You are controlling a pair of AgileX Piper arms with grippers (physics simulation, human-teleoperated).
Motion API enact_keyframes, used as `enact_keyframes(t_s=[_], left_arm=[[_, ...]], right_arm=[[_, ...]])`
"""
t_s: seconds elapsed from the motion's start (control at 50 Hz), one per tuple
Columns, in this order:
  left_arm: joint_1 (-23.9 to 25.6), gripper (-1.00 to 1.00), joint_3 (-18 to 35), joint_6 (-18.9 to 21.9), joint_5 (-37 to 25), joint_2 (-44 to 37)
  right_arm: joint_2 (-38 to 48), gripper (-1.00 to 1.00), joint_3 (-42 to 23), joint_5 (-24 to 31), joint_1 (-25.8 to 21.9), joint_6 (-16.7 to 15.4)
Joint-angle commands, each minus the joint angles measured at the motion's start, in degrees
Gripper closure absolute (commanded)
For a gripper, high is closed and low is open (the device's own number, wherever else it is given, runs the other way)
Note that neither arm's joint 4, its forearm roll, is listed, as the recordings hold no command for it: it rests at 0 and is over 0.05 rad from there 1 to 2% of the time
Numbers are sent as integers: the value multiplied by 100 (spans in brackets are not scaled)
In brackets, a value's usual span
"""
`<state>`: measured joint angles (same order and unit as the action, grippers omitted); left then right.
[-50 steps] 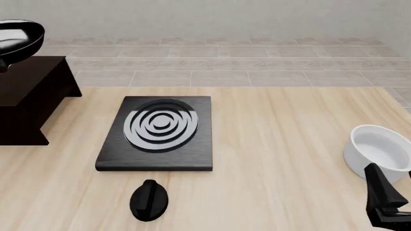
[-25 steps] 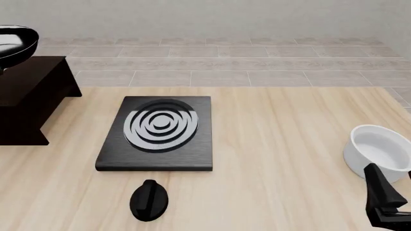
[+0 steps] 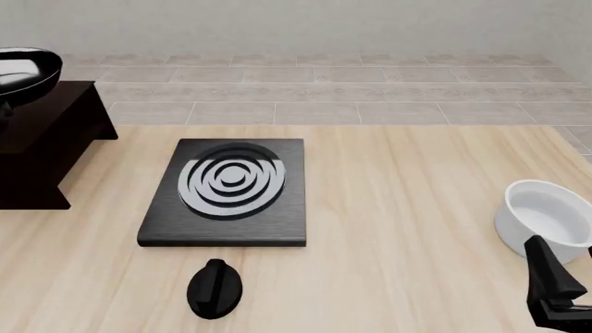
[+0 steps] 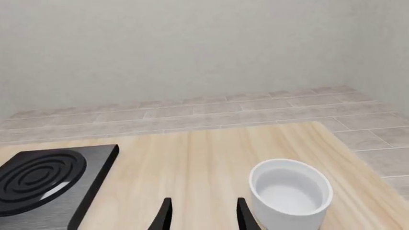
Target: Put the frying pan on top of the cabinet.
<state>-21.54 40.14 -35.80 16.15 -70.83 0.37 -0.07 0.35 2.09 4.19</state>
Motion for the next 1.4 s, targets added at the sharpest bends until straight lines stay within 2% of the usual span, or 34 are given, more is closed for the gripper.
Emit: enact_keyframes(t_s=[0.02, 1.4], left_arm=[[-9, 100, 77, 44, 182, -23], [-82, 100, -133, -46, 639, -610]], right_arm=[[-6, -100, 1, 3, 1, -9], [-9, -100, 3, 17, -15, -31]])
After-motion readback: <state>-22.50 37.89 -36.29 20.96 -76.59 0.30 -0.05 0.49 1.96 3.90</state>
